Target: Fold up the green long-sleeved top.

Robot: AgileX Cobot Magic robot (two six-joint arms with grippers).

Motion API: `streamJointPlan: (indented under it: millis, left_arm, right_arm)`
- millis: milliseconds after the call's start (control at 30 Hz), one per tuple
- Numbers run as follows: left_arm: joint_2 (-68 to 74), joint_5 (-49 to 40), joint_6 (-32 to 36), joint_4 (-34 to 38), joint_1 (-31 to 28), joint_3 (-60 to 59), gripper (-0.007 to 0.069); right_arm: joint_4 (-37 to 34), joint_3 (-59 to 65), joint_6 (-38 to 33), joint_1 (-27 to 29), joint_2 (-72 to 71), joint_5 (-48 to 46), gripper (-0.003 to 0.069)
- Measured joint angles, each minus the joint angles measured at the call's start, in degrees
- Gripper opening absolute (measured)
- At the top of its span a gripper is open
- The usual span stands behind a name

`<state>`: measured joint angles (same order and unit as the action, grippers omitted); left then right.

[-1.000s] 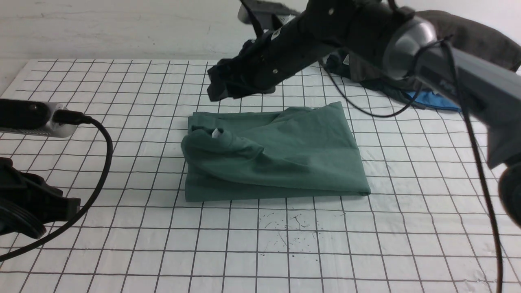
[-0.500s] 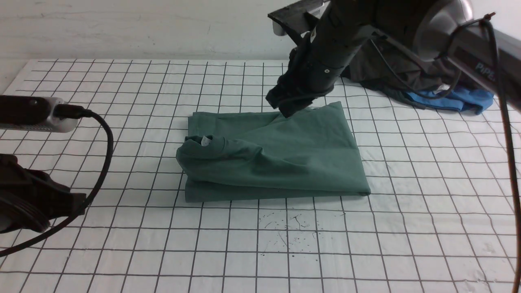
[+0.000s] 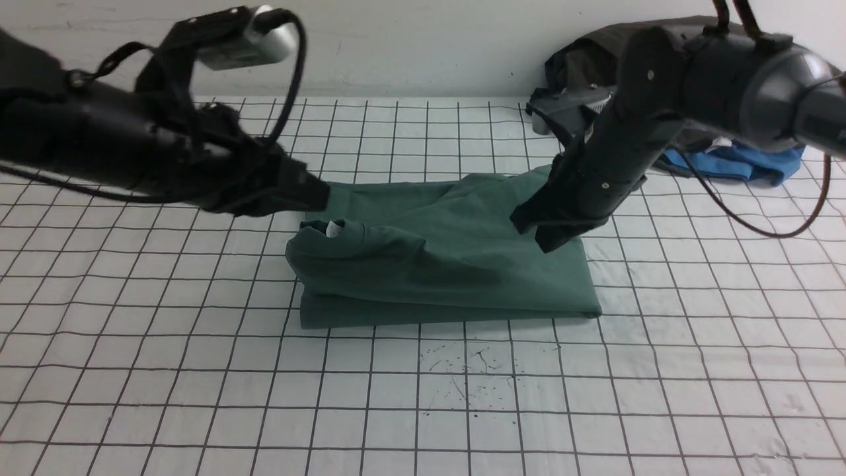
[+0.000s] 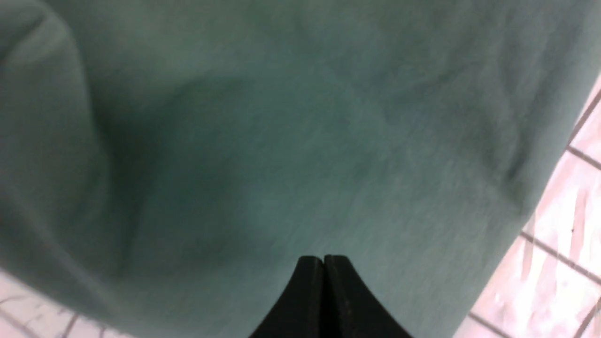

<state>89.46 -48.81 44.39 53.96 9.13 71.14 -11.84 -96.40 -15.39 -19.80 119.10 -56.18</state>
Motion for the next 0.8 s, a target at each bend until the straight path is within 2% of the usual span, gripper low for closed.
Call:
streamJointPlan:
  millis: [100, 267, 367, 600, 633, 667, 700, 733, 800]
  left_arm:
    - [8.1, 1.1, 0.4, -1.2, 3.7, 7.0, -0.0008]
    - [20.5, 1.1, -0.7, -7.4, 8.2, 17.9, -0.0008]
    - [24.5, 1.1, -3.1, -10.9, 8.5, 19.9, -0.0008]
    - [28.0, -5.5, -17.4, -35.1, 7.0, 20.3, -0.0008]
    - [28.0, -5.7, -17.8, -36.6, 6.8, 20.3, -0.0008]
    - [27.5, -7.1, -20.8, -41.7, 5.9, 20.3, -0.0008]
    - [27.5, -7.3, -21.6, -42.4, 5.7, 20.3, -0.0008]
    - [26.9, -7.9, -24.1, -46.9, 4.5, 20.3, -0.0008]
    - [25.5, -8.1, -27.8, -51.1, 2.6, 20.3, -0.0008]
  right_arm:
    - [-3.2, 4.0, -0.2, 0.3, 0.5, 5.8, -0.0013]
    - [-9.1, 8.3, -3.8, -0.7, 0.9, 6.8, -0.0014]
    - [-9.5, 10.1, -4.6, -0.9, 0.9, 7.0, -0.0014]
    - [-9.1, 13.9, -2.0, -0.3, 0.0, 10.6, -0.0014]
    - [-9.1, 13.9, -1.9, -0.3, 0.0, 10.7, -0.0014]
    - [-9.1, 13.9, -1.8, -0.1, 0.0, 10.7, -0.0014]
    - [-9.1, 13.9, -1.8, 0.0, 0.0, 10.7, -0.0014]
    - [-9.1, 13.9, -1.8, 0.0, 0.0, 10.7, -0.0014]
    - [-9.2, 13.9, -1.7, 0.1, 0.0, 10.7, -0.0014]
